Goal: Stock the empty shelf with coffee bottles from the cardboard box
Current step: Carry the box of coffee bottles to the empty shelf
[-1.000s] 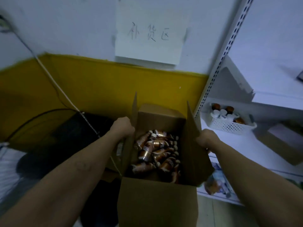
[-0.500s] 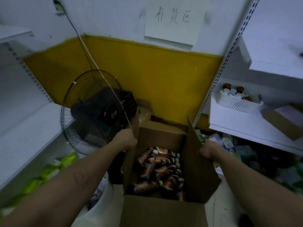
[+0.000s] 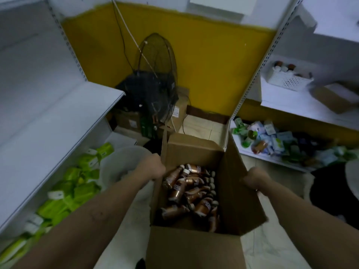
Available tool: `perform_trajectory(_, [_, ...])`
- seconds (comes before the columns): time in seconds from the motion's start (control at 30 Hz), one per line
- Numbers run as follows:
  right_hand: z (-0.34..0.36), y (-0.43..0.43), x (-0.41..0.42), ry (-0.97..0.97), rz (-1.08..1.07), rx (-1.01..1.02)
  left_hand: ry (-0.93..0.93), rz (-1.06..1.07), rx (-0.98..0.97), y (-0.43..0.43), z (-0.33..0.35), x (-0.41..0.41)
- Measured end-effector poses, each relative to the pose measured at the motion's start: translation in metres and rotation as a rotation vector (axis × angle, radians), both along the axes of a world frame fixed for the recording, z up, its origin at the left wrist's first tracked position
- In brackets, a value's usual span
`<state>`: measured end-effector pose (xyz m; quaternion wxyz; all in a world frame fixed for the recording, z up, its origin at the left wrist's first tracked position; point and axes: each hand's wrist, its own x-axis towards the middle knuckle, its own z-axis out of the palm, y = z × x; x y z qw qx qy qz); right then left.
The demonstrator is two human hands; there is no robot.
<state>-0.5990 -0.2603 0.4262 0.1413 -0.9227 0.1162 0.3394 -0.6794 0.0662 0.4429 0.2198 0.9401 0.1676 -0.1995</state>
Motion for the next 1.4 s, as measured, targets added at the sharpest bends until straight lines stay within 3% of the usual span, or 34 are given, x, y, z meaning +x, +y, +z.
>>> perform_trajectory(0.1, [0.008, 0.009, -0.049, 0.033, -0.022, 0.04, 0.032, 0.097, -0.089, 0.012, -0.002, -0.042])
perform_trajectory(0.53, [-0.014, 0.028, -0.207, 0.019, 0.177, 0.132, -0.001, 0.209, 0.068, 0.019, 0.009, -0.258])
perform_trajectory(0.87, [-0.012, 0.131, -0.27, 0.041, 0.362, 0.133, 0.055, 0.381, 0.057, 0.091, 0.01, -0.389])
perform_trajectory(1.03, [-0.025, 0.201, -0.326, 0.055, 0.379, 0.083, 0.065, 0.315, 0.059, 0.161, -0.024, -0.446])
perform_trajectory(1.2, [-0.035, 0.259, -0.388, 0.03, 0.309, 0.02, -0.041, 0.254, -0.008, 0.228, -0.055, -0.481])
perform_trajectory(1.4, [-0.044, 0.279, -0.449, -0.009, 0.165, 0.029, 0.021, 0.159, 0.075, 0.272, -0.058, -0.482])
